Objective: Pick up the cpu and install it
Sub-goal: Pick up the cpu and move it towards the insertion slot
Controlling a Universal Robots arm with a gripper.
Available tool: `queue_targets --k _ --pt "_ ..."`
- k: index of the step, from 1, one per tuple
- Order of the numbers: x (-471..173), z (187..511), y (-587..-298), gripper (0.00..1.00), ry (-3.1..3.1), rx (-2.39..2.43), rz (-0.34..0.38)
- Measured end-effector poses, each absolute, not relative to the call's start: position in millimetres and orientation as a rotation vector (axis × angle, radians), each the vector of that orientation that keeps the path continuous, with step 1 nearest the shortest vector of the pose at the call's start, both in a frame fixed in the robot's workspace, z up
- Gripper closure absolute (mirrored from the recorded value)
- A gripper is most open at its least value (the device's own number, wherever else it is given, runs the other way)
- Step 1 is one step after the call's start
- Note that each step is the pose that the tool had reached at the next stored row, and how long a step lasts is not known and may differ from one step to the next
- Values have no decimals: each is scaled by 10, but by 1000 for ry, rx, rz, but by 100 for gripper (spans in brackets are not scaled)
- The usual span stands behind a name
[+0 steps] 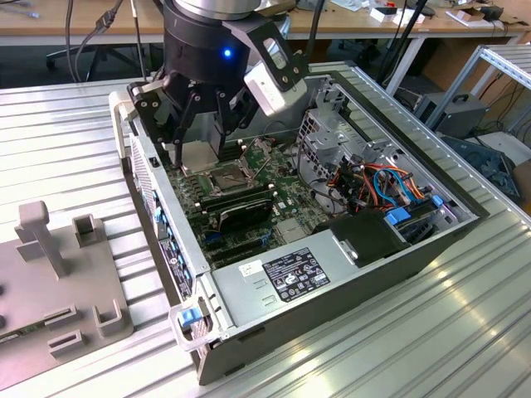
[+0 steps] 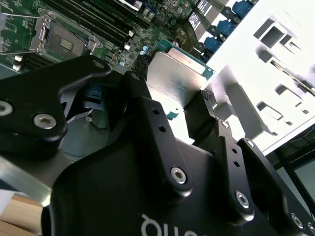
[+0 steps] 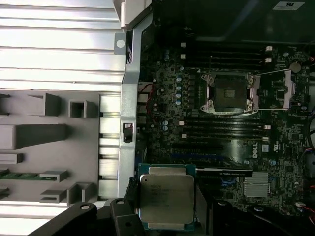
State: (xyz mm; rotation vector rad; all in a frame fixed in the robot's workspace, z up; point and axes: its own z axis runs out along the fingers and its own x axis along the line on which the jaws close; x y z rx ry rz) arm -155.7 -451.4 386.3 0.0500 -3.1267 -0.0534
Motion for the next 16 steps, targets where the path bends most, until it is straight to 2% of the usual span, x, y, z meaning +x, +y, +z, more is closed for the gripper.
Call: queue_targets --k 16 --pt "-1463 3862 -4513 45 -3127 50 -53"
